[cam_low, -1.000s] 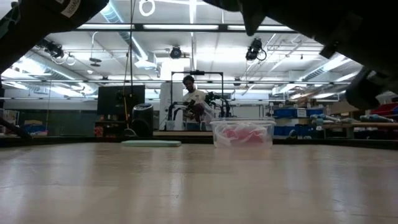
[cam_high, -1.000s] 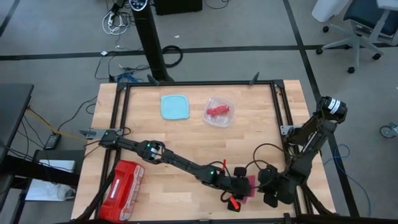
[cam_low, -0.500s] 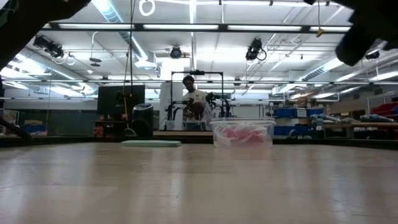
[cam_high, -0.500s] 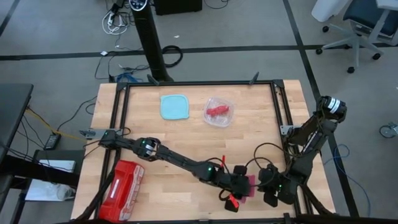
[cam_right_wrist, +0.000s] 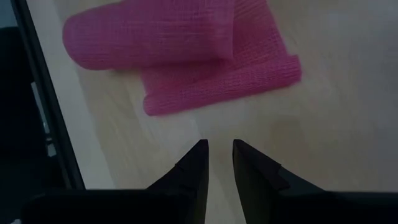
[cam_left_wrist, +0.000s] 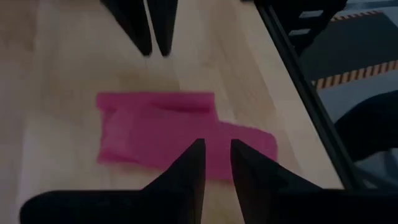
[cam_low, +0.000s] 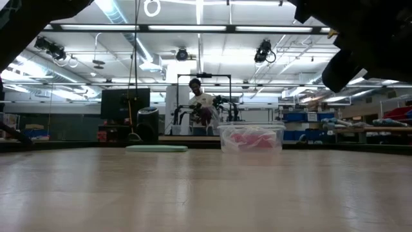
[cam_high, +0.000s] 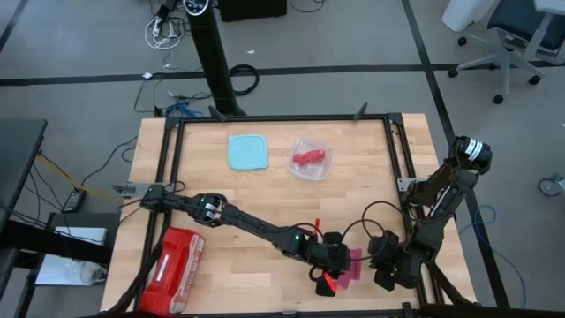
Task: Roll bandage
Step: Roll the pink bandage
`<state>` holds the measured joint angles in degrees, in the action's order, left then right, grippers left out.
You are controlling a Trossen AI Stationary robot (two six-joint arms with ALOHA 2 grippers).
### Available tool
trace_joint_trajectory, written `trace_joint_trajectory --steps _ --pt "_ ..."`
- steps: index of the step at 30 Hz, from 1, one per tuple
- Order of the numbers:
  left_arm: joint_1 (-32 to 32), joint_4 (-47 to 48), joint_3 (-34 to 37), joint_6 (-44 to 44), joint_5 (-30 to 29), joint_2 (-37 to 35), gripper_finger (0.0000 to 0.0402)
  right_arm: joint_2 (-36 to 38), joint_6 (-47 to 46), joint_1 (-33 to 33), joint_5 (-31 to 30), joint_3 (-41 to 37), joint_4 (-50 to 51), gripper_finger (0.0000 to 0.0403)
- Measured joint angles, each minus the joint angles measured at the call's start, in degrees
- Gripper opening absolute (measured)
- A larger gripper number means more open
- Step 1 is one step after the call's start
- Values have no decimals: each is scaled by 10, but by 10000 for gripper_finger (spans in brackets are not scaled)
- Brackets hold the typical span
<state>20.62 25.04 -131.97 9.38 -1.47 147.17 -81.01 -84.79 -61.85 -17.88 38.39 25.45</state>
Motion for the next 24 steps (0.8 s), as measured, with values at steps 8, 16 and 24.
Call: trace_joint_trajectory --steps 8,16,24 --pt "-1 -125 65 -49 -30 0 80 0 4 2 -9 0 -3 73" --pt "-3 -265 146 -61 -57 -1 80 0 21 2 -41 0 -20 73" --pt "-3 -350 168 -57 -20 0 80 0 49 5 -100 0 -64 73"
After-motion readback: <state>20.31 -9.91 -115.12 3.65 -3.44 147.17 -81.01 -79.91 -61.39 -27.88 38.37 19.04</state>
